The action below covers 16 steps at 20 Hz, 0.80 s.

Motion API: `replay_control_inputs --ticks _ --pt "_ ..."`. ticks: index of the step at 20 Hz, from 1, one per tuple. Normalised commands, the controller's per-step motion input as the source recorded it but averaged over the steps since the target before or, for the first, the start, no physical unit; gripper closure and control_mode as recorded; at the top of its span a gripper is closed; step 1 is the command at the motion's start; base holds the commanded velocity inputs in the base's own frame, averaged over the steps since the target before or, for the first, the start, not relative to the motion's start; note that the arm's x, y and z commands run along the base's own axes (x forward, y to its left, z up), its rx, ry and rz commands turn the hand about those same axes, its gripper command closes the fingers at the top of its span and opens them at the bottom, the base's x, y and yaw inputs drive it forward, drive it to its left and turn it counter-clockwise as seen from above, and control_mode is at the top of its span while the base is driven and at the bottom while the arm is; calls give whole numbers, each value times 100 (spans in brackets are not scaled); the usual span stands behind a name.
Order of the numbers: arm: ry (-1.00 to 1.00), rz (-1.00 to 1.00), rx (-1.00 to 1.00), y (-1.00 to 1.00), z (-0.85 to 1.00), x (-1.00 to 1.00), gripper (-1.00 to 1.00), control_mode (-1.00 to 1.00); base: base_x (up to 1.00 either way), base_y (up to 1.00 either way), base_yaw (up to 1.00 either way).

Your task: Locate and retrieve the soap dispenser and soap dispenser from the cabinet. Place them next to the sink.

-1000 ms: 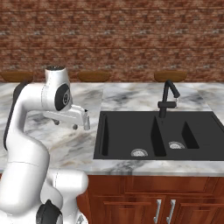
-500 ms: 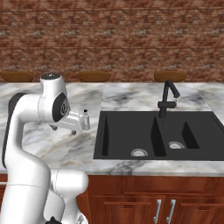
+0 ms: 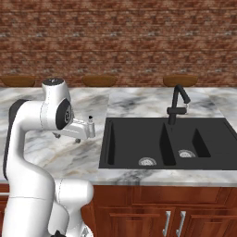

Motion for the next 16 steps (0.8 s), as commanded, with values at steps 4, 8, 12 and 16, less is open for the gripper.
replay_control_inputs --ticks 4,8,12,16 --pt "0 0 0 0 0 0 -100 -100 0 0 0" --pt "0 0 0 0 0 0 -100 100 0 0 0" --pt "0 0 0 0 0 0 -100 100 0 0 0" --pt "0 0 0 0 0 0 -100 100 0 0 0"
